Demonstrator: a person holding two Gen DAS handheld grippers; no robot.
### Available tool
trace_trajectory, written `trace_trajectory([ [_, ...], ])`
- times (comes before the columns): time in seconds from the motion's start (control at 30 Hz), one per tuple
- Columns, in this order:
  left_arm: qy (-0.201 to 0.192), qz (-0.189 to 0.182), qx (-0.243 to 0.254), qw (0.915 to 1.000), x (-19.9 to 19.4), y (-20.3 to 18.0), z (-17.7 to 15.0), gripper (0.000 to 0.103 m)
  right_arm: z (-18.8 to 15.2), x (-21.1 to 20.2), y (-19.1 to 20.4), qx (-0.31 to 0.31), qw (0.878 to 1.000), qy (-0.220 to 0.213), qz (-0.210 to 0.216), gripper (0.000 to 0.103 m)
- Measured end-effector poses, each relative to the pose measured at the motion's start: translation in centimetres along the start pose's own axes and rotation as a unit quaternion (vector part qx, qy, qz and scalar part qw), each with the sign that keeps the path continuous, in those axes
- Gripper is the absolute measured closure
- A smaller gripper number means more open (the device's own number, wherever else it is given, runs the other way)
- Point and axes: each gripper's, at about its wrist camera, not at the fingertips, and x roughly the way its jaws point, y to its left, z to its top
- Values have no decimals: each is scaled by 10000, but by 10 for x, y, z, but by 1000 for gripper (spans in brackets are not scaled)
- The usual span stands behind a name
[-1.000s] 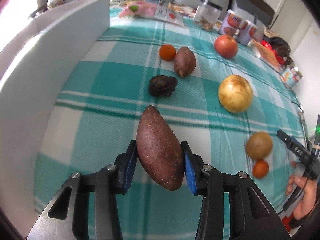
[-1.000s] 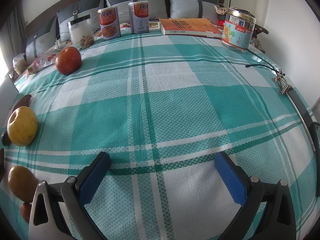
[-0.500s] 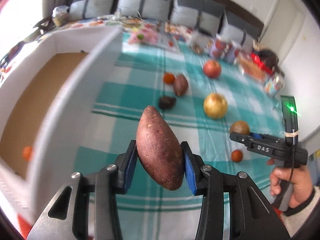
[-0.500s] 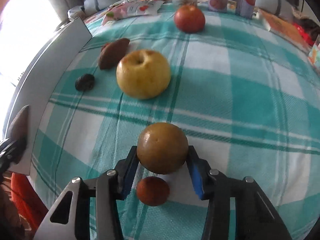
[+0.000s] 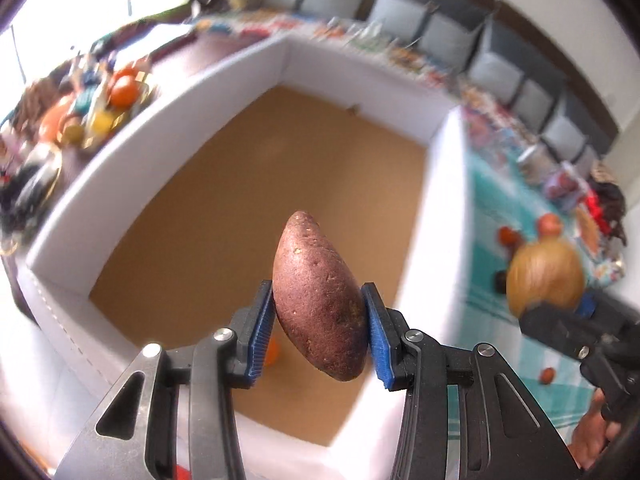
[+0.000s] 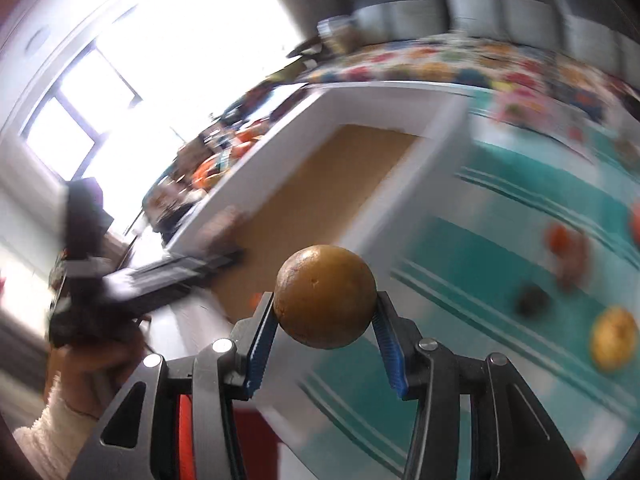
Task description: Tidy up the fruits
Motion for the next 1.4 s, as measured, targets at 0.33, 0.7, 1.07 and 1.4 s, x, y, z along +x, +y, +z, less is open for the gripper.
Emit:
trace_trajectory([
  [0.33,41,515,-25,9987,10,29,-17,40,16,82,30,-293,9967,262,-704,28],
  [0.7,-1624,166,-208,9864,-90,2,-11,22,-5,-116,-56,244,9655,-1923,-1740,0],
  [1.07,-332,-1042,1886,9759,-11,-203,-124,16,-222,-168,-219,1327,9106,-1046,-3771,0],
  [1.4,-753,-554,1882,9777,81,-261,-142,16,-274,-166,-265,1493,9028,-830,-3947,0],
])
